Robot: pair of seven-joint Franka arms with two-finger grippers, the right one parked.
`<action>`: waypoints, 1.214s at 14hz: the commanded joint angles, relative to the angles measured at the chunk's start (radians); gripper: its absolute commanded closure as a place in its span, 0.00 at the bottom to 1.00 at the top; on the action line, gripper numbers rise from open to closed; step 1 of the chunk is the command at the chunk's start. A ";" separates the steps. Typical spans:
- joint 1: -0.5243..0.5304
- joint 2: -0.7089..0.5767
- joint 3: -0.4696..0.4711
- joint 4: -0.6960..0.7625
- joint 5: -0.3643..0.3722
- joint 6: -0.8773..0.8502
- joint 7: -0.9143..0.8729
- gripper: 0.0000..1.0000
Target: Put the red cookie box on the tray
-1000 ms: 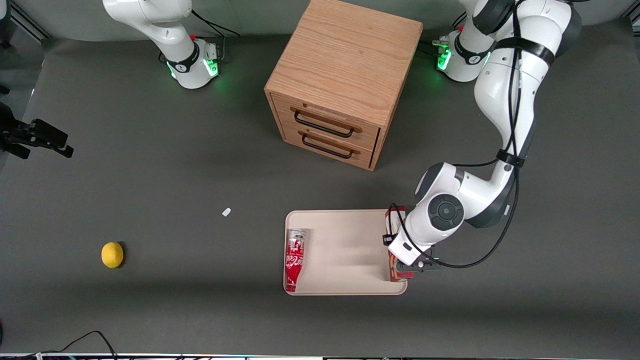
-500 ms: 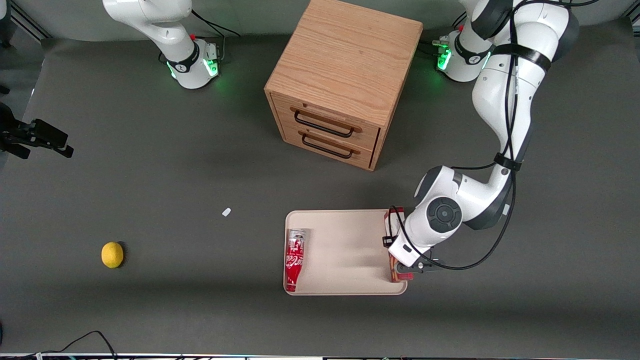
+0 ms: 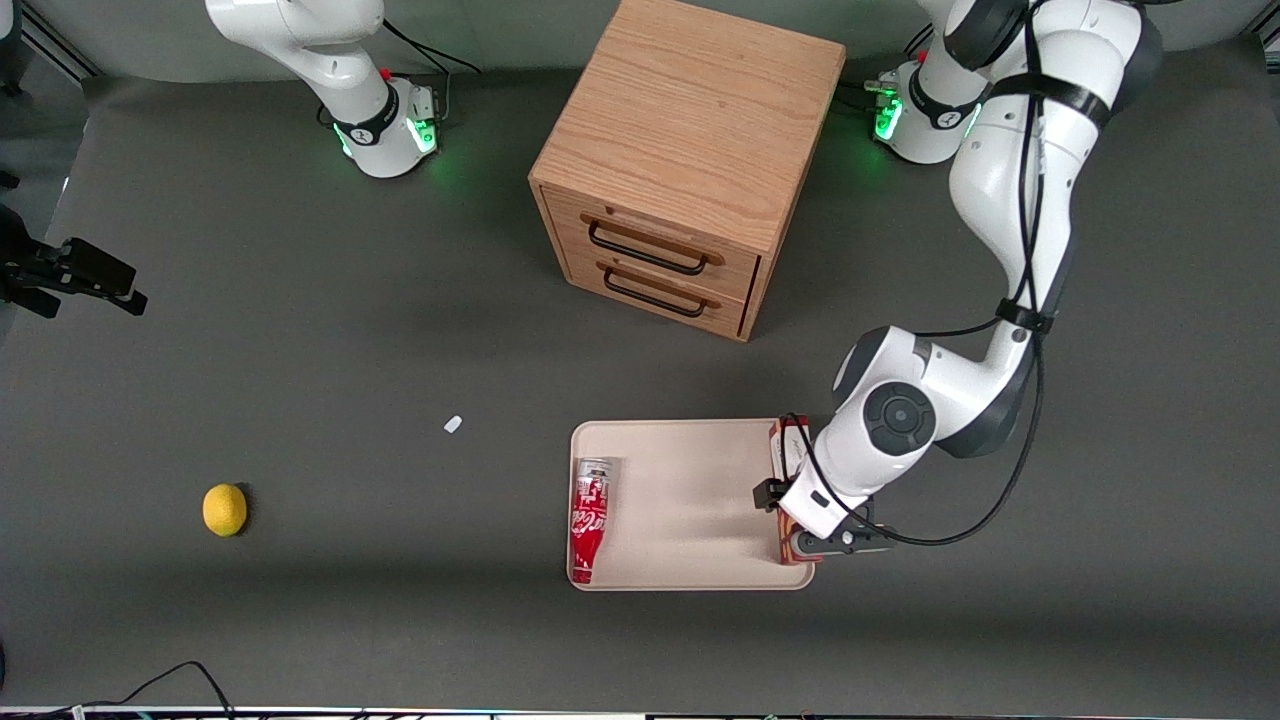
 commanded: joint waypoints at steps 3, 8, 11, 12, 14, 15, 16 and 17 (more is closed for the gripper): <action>0.093 -0.313 0.010 -0.244 -0.017 -0.026 0.000 0.00; 0.206 -0.528 0.011 -0.320 -0.077 -0.254 0.150 0.00; 0.281 -0.664 0.010 -0.382 -0.080 -0.388 0.254 0.00; 0.306 -0.722 0.011 -0.416 -0.095 -0.406 0.303 0.00; 0.367 -0.821 0.016 -0.471 -0.163 -0.442 0.395 0.00; 0.384 -0.852 0.037 -0.476 -0.183 -0.469 0.450 0.00; 0.386 -0.872 0.060 -0.475 -0.191 -0.495 0.502 0.00; 0.386 -0.893 0.075 -0.473 -0.194 -0.511 0.538 0.00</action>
